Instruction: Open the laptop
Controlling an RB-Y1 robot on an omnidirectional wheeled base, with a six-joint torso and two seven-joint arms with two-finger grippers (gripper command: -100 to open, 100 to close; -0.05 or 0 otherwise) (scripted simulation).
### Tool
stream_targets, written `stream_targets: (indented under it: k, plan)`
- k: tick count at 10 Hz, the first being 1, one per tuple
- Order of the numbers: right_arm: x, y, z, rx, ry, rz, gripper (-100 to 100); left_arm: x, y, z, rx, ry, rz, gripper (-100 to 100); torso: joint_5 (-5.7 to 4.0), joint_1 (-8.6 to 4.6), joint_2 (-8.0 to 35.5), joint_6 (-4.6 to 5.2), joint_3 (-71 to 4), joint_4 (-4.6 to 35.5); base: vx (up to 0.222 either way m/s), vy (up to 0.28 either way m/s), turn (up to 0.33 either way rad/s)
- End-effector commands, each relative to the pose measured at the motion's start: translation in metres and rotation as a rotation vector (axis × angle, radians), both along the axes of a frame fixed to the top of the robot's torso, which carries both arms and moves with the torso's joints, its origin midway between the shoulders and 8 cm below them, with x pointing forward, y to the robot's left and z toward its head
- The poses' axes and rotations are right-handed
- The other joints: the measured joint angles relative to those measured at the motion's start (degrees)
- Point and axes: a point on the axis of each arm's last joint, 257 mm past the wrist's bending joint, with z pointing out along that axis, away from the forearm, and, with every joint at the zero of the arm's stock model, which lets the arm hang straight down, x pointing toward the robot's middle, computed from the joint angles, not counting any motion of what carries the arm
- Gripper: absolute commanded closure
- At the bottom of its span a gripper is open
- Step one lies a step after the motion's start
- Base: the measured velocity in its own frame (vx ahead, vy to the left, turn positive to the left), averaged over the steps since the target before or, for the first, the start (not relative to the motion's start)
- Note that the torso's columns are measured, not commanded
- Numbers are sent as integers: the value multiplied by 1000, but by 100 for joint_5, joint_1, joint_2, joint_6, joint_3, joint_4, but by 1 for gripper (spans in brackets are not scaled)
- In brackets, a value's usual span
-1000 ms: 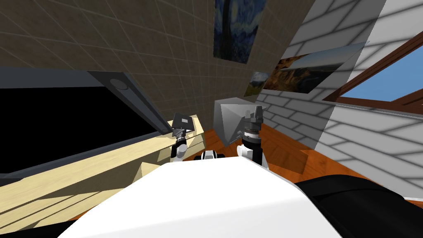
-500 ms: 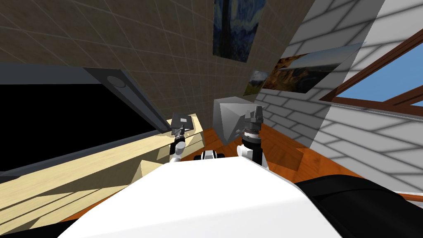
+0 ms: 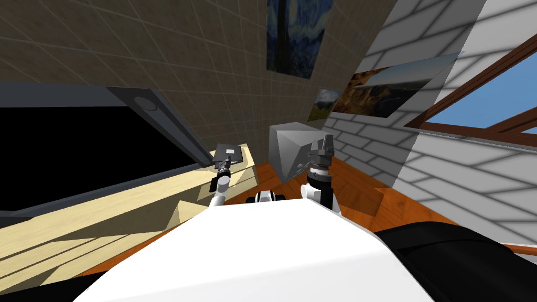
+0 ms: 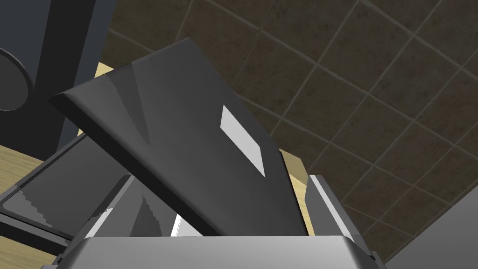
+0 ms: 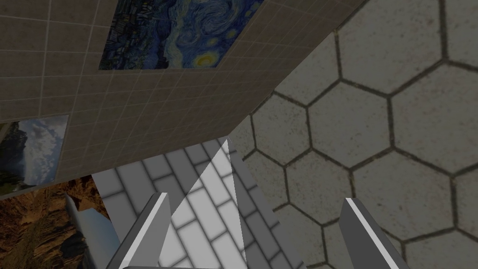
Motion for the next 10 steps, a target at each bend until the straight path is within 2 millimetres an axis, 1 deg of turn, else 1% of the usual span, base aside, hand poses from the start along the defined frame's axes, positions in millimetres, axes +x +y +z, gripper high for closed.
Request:
stream_targets:
  k: [1,3,4,5,10]
  plan:
    - [0,0,0,0,0,0,0,18,26,17,1,-6,-10,-100,-1,-5,6,-2,4,1,-56,-110,25]
    - [0,0,0,0,0,0,0,30,47,34,-4,-21,-17,-100,-1,-7,6,2,4,1,-72,-131,28]
    - [0,0,0,0,0,0,0,27,41,27,-4,-13,-12,-100,-2,-1,8,-1,5,2,-35,-56,7]
    - [0,0,0,0,0,0,0,28,42,27,-5,-12,-15,0,8,23,-5,-1,-2,-4,-7,-13,-2]
    - [0,0,0,0,0,0,0,27,41,25,-8,-8,-15,0,6,7,-3,-1,-1,-6,-1,-1,0]
